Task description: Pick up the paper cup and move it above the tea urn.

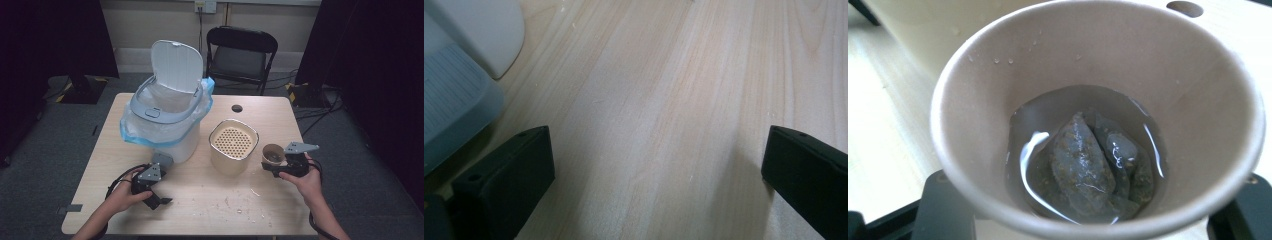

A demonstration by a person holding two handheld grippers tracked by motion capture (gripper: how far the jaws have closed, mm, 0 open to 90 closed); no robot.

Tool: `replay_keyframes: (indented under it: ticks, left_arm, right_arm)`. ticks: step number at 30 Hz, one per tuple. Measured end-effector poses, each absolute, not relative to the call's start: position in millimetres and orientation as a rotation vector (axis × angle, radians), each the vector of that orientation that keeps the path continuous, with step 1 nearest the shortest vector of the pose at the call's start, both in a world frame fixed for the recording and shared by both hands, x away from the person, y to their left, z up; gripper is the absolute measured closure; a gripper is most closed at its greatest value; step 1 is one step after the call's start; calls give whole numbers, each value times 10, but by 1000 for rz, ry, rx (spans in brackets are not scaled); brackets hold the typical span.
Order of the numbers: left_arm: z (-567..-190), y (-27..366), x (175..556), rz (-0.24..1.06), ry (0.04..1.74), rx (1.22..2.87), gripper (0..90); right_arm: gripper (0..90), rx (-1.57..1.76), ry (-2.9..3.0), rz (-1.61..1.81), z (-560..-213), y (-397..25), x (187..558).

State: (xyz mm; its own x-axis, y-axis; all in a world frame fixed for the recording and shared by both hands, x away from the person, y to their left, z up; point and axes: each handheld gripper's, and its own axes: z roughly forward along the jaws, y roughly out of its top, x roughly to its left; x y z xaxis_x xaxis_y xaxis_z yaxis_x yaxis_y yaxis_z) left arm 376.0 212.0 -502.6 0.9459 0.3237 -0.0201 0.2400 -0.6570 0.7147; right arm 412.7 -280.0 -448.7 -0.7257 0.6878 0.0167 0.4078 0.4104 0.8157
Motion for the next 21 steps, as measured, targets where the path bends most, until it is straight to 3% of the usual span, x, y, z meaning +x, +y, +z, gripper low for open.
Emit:
replay_keyframes:
  ticks: [21]
  left_arm:
    - [-5019, 2122, 3760, 142, 396, 2326, 0]
  right_arm:
    - [331, 947, 2342, 1169, -4220, -2699, 4421]
